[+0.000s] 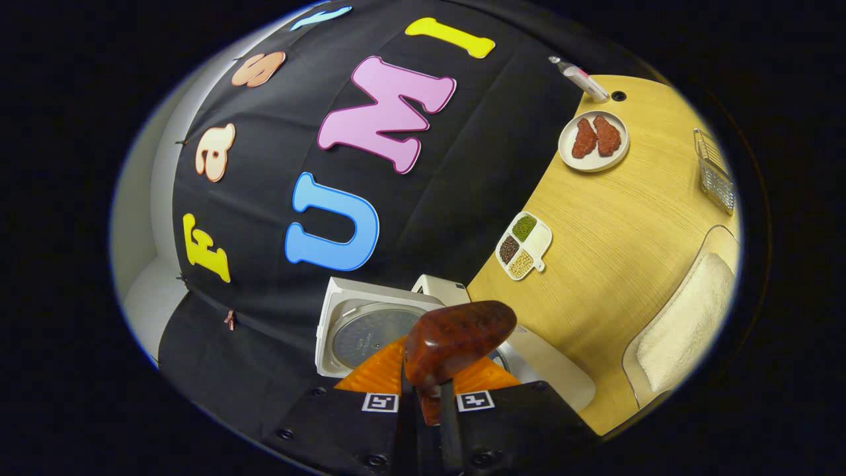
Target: Close the left gripper, press the button to open the rice cooker; take a wooden spoon from the chopstick holder with the right hand, scoop a spoonful of rice and pour it into the rice cooker, then put the wooden spoon back into the chopstick holder.
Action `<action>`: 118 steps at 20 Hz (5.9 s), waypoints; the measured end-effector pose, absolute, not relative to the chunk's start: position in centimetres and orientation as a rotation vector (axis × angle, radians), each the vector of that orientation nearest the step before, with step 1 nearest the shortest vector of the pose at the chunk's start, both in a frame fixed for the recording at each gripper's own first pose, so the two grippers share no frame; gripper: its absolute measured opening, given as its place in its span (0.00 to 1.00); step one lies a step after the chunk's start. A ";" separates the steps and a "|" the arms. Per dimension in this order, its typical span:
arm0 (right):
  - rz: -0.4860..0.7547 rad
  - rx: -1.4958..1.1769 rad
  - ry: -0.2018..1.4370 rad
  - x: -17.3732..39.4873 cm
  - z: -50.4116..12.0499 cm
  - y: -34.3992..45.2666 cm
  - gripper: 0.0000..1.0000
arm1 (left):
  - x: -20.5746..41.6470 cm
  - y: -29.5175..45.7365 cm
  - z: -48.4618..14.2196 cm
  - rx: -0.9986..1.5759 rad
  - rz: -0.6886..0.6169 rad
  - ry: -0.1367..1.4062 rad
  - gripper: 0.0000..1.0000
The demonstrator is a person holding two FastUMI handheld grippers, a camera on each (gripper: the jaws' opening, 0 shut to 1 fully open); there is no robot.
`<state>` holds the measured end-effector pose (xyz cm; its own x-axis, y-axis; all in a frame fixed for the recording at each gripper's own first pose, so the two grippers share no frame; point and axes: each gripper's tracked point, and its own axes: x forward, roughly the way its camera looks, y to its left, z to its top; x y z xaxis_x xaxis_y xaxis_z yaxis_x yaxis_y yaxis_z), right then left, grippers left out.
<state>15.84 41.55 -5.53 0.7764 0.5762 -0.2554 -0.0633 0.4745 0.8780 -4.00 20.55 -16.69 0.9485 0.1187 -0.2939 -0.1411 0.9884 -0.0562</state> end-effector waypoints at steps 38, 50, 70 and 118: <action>0.780 -0.315 0.134 12.3 -9.2 58.6 0.17 | -4.4 27.0 -19.5 -0.186 0.244 0.284 0.96; 0.677 0.017 0.263 14.9 -4.2 50.7 0.17 | -2.0 21.7 -14.9 -0.149 0.167 0.227 0.95; 0.319 0.181 0.248 22.9 -0.5 14.5 0.17 | 2.5 7.7 -10.1 -0.207 0.173 0.169 0.95; -0.009 0.181 0.497 16.9 -17.8 -3.1 0.98 | 6.1 5.0 1.1 -0.130 0.109 0.043 0.95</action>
<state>16.90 -3.12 -17.81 0.8793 0.0356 -0.4749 0.0525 0.9839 0.1710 6.12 4.97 1.14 0.9931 0.1058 -0.0501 -0.1114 0.9856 -0.1271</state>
